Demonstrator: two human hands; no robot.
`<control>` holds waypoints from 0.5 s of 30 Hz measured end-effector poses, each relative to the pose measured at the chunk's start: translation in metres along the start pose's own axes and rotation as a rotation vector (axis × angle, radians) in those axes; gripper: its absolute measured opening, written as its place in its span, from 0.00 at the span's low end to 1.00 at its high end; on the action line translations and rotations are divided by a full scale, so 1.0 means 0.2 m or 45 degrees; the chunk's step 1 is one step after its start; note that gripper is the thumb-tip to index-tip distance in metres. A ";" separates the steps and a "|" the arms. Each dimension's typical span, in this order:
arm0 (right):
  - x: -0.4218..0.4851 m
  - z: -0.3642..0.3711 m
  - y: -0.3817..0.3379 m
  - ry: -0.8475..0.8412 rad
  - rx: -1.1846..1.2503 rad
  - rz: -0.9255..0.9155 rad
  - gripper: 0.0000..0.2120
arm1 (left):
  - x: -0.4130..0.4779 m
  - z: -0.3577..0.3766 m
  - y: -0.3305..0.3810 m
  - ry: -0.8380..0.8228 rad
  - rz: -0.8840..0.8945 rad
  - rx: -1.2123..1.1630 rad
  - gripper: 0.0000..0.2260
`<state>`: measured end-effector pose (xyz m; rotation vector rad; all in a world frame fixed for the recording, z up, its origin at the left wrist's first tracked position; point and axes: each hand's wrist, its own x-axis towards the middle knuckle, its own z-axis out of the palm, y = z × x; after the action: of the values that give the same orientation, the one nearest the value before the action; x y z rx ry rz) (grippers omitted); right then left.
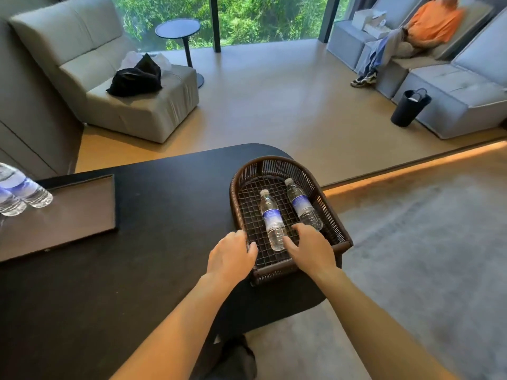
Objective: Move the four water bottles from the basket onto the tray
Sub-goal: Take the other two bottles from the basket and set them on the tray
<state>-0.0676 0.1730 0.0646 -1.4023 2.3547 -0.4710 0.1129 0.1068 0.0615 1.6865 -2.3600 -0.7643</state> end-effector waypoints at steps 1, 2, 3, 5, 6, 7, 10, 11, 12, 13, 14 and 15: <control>0.04 -0.02 0.03 0.001 -0.005 0.024 0.21 | 0.05 0.02 0.03 -0.011 0.006 -0.006 0.12; 0.08 -0.03 0.06 0.001 -0.007 0.040 0.22 | 0.10 0.05 0.06 -0.024 0.010 -0.018 0.12; 0.12 -0.04 0.08 -0.007 -0.010 0.062 0.22 | 0.16 0.08 0.09 -0.036 0.017 -0.035 0.13; 0.22 -0.06 0.13 -0.019 -0.011 0.088 0.18 | 0.28 0.12 0.13 -0.071 0.021 -0.059 0.14; 0.27 -0.06 0.16 -0.024 -0.013 0.097 0.17 | 0.34 0.14 0.15 -0.093 0.015 -0.068 0.14; 0.32 -0.07 0.17 -0.036 -0.018 0.114 0.16 | 0.41 0.17 0.16 -0.114 0.008 -0.078 0.14; 0.48 -0.07 0.21 -0.073 -0.011 0.144 0.14 | 0.60 0.24 0.19 -0.190 -0.069 -0.104 0.13; 0.53 -0.07 0.22 -0.088 -0.011 0.149 0.14 | 0.66 0.26 0.19 -0.216 -0.097 -0.113 0.13; 0.58 -0.06 0.24 -0.099 -0.015 0.148 0.13 | 0.72 0.28 0.20 -0.242 -0.126 -0.118 0.14; 0.63 -0.05 0.25 -0.114 -0.027 0.155 0.14 | 0.77 0.31 0.20 -0.260 -0.156 -0.124 0.16; 0.67 -0.04 0.25 -0.129 -0.036 0.160 0.14 | 0.82 0.32 0.20 -0.272 -0.187 -0.135 0.18; 0.72 -0.04 0.25 -0.148 -0.044 0.169 0.15 | 0.87 0.35 0.20 -0.277 -0.214 -0.150 0.19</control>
<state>-0.1733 0.0693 0.0288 -1.2426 2.3527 -0.3053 -0.0109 -0.0206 -0.0096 1.8531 -2.2722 -1.1457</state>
